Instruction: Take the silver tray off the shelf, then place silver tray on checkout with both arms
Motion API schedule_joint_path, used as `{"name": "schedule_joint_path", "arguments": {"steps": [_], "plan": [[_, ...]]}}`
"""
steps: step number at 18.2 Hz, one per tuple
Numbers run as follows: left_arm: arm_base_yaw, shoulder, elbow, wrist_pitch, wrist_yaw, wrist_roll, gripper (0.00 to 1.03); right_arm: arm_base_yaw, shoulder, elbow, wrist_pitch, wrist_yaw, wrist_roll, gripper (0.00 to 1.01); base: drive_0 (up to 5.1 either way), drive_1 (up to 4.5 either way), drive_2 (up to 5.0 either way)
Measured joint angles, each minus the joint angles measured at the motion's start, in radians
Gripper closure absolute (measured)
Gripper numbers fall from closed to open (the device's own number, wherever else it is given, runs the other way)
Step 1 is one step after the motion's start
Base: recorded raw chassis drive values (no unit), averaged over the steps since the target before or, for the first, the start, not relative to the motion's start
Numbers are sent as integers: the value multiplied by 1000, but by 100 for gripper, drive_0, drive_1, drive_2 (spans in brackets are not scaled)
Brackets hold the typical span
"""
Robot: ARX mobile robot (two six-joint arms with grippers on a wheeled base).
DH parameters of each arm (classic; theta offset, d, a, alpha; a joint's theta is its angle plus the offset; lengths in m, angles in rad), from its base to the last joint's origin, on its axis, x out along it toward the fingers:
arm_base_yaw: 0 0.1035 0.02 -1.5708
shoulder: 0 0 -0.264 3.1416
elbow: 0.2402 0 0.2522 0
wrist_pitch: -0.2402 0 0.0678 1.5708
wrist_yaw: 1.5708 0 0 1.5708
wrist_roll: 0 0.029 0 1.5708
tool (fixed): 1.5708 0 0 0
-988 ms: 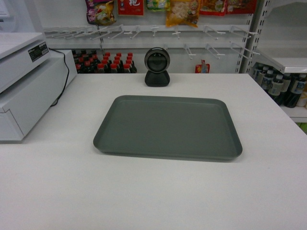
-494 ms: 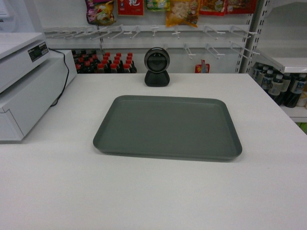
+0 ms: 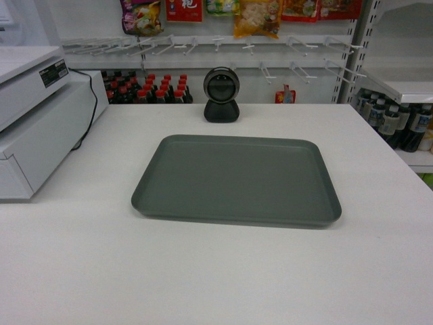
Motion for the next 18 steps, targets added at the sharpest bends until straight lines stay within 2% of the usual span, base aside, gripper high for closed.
{"name": "schedule_joint_path", "arguments": {"steps": [9, 11, 12, 13, 14, 15, 17, 18], "plan": [[0, -142, 0, -143, 0, 0, 102, 0, -146, 0, -146, 0, 0, 98, 0, 0, 0], [0, -256, 0, -310, 3, 0, 102, 0, -261, 0, -314, 0, 0, 98, 0, 0, 0], [0, -298, 1, -314, -2, 0, 102, 0, -310, 0, -325, 0, 0, 98, 0, 0, 0], [0, -298, 0, -312, 0, 0, 80, 0, -312, 0, -321, -1, -1, 77, 0, 0, 0], [0, -298, 0, -312, 0, 0, 48, 0, -312, 0, -322, -1, -1, 44, 0, 0, 0], [0, -298, 0, -312, 0, 0, 30, 0, -312, 0, -322, -1, -1, 25, 0, 0, 0], [0, -298, 0, -312, 0, 0, 12, 0, -312, 0, -322, -1, -1, 7, 0, 0, 0], [0, -298, 0, -312, 0, 0, 6, 0, -312, 0, -322, -1, 0, 2, 0, 0, 0]]}}
